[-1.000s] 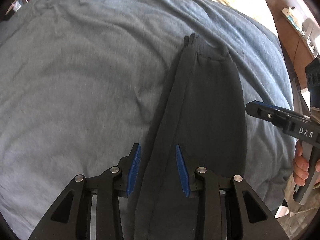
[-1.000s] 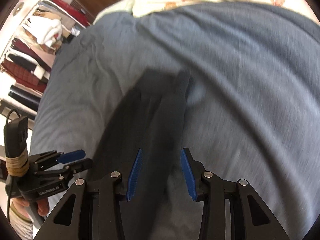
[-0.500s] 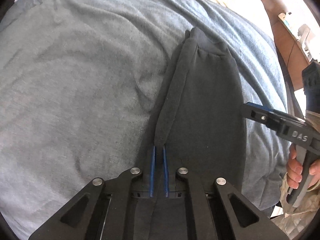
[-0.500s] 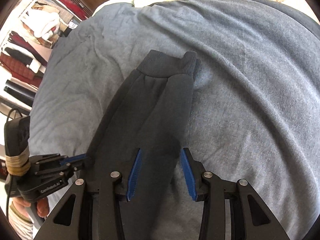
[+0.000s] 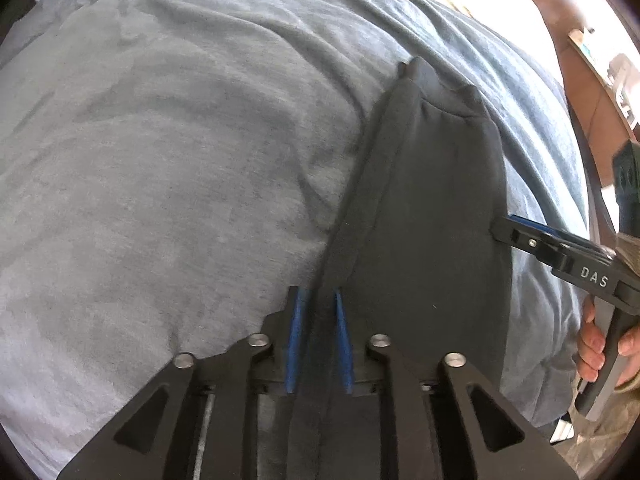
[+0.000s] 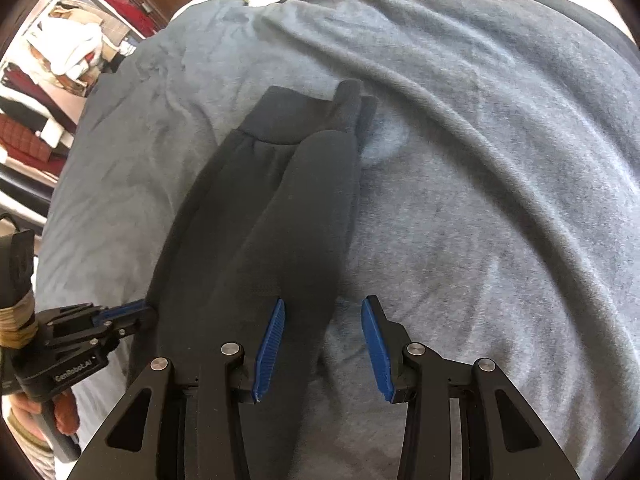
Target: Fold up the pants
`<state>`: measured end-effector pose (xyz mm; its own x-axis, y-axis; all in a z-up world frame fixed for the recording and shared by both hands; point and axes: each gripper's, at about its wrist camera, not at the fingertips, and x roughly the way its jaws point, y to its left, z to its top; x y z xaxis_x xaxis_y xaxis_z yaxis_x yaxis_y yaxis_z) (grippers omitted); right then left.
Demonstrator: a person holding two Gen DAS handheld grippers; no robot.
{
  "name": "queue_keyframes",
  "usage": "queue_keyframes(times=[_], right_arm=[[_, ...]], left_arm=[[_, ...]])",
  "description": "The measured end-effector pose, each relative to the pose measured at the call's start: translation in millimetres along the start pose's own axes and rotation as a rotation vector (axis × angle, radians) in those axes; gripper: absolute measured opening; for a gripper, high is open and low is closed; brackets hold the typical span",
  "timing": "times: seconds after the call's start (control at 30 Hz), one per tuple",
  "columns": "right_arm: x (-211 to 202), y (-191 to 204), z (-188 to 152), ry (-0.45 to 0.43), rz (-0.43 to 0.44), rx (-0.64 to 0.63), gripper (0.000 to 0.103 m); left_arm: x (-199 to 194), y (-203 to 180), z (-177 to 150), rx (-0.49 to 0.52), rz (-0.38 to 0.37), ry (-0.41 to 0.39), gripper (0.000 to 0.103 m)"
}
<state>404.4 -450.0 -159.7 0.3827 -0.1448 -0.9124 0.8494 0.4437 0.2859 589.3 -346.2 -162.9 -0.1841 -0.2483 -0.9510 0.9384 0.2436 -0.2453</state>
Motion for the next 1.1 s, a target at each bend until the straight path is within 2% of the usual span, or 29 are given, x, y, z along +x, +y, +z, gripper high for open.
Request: queue_keyframes(times=[0.03, 0.13, 0.23, 0.4, 0.47, 0.63, 0.8, 1.1], right_arm=[[0, 0, 2, -0.006, -0.012, 0.006, 0.04], [-7, -2, 3, -0.031, -0.048, 0.007, 0.04], [-22, -1, 3, -0.073, -0.056, 0.01, 0.04], [-47, 7, -5, -0.107, -0.012, 0.002, 0.041], [-53, 11, -11, -0.106, 0.01, -0.005, 0.047], [-72, 20, -41, -0.115, 0.042, -0.009, 0.047], [-79, 28, -76, -0.084, 0.061, 0.002, 0.047], [-72, 34, -131, -0.002, 0.043, 0.009, 0.047]], left_arm=[[1, 0, -1, -0.008, 0.004, -0.002, 0.027], [-11, 1, -2, -0.013, 0.036, -0.03, 0.028], [-30, -4, -7, -0.003, 0.103, -0.078, 0.027], [-63, -13, -27, 0.021, 0.129, -0.116, 0.027], [-71, -15, -37, 0.024, 0.122, -0.116, 0.027], [-78, -23, -67, 0.021, 0.108, -0.104, 0.027], [-78, -26, -96, 0.023, 0.096, -0.088, 0.027], [-64, -19, -134, 0.019, 0.1, -0.043, 0.027]])
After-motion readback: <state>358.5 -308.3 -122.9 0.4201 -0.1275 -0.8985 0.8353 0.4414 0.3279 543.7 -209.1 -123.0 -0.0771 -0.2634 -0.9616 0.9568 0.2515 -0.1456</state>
